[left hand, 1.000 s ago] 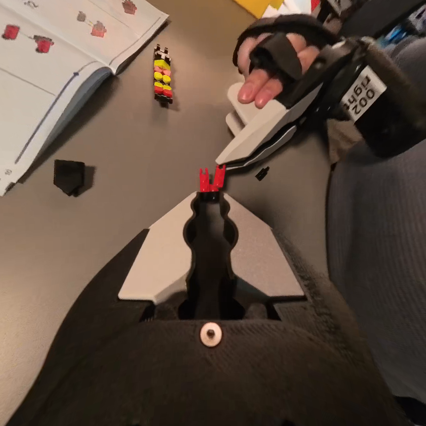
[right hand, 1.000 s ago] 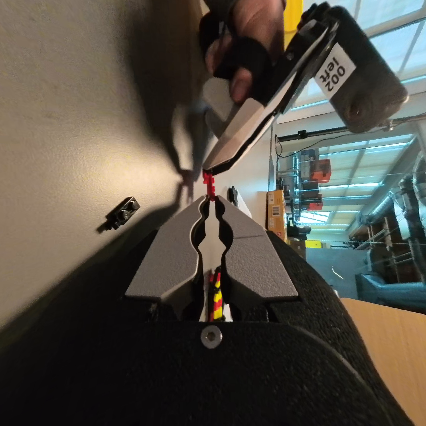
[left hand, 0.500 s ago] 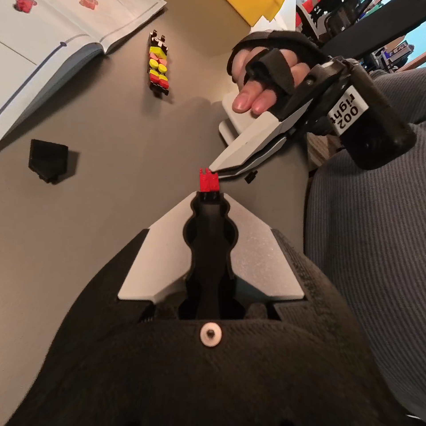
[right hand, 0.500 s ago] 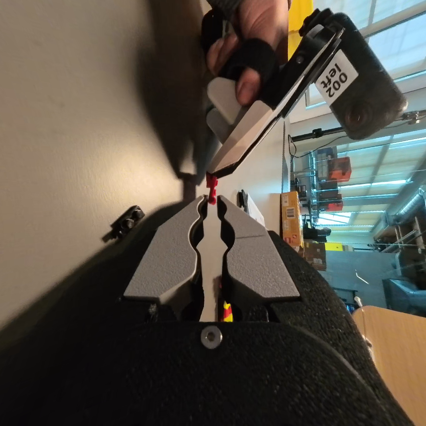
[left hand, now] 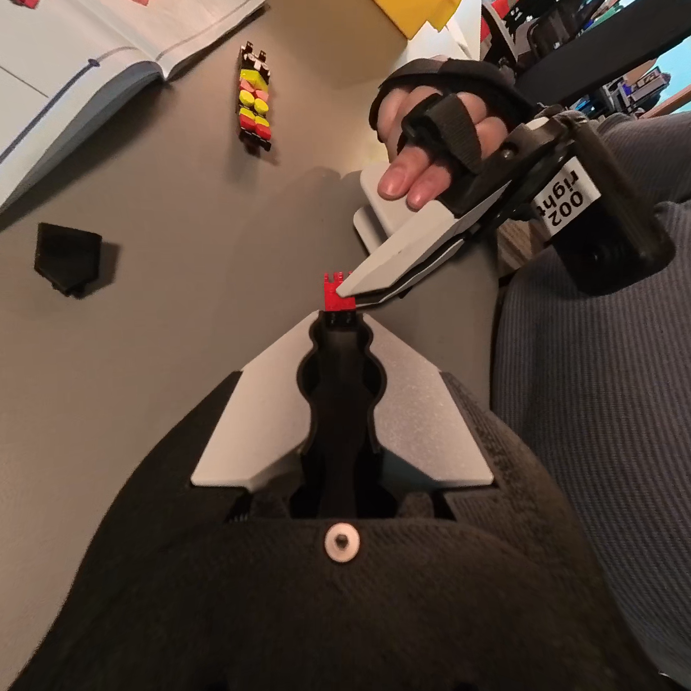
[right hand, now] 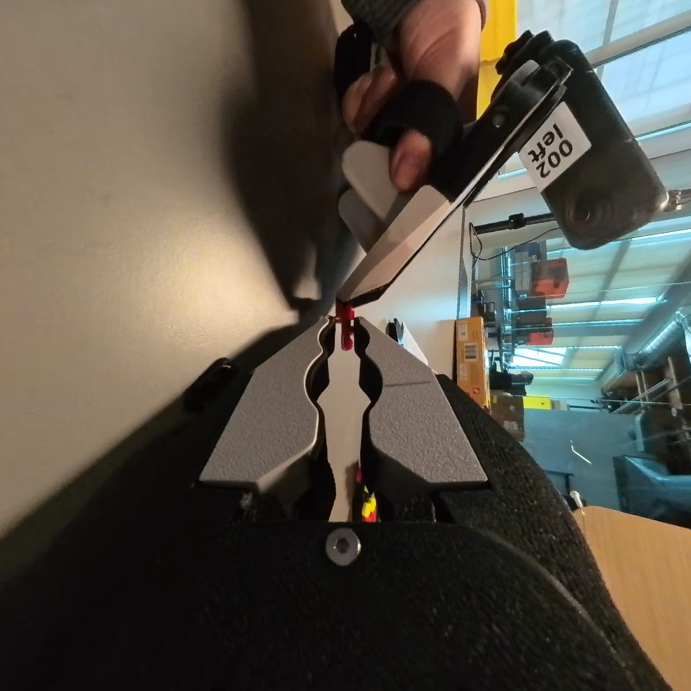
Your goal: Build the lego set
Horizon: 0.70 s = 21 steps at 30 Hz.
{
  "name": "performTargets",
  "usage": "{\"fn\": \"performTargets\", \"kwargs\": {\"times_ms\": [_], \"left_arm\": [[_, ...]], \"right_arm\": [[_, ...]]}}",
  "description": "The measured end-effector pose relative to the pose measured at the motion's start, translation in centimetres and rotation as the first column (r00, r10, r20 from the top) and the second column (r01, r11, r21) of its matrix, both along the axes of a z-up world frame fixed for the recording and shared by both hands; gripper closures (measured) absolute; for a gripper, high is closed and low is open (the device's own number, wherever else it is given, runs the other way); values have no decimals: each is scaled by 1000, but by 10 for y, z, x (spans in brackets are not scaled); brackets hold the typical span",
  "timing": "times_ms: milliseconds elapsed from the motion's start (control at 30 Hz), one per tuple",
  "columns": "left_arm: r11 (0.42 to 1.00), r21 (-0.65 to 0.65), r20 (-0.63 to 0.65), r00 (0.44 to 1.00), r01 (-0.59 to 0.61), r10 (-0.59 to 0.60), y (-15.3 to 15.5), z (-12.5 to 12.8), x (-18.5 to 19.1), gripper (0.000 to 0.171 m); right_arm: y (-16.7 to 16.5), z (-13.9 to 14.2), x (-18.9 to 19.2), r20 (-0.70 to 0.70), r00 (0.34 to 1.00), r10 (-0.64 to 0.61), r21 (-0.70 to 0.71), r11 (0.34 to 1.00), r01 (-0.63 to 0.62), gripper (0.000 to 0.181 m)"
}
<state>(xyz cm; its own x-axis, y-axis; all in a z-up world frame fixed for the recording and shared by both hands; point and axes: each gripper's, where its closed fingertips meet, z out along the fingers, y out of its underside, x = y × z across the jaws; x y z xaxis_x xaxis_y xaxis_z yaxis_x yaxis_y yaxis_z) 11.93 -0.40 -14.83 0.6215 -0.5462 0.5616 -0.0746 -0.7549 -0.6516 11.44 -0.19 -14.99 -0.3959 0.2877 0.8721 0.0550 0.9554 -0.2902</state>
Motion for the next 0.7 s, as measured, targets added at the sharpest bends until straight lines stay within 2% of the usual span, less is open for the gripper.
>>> {"fn": "performTargets", "kwargs": {"times_ms": [400,700], "left_arm": [[1000,1,-41,999,-13,13,1,-3,0,156],[1000,31,-126,992,-8,12,0,-6,1,155]], "right_arm": [[0,-4,-1,11,1000,-14,166,986,12,175],[0,-6,-1,28,999,-37,210,977,30,176]]}}
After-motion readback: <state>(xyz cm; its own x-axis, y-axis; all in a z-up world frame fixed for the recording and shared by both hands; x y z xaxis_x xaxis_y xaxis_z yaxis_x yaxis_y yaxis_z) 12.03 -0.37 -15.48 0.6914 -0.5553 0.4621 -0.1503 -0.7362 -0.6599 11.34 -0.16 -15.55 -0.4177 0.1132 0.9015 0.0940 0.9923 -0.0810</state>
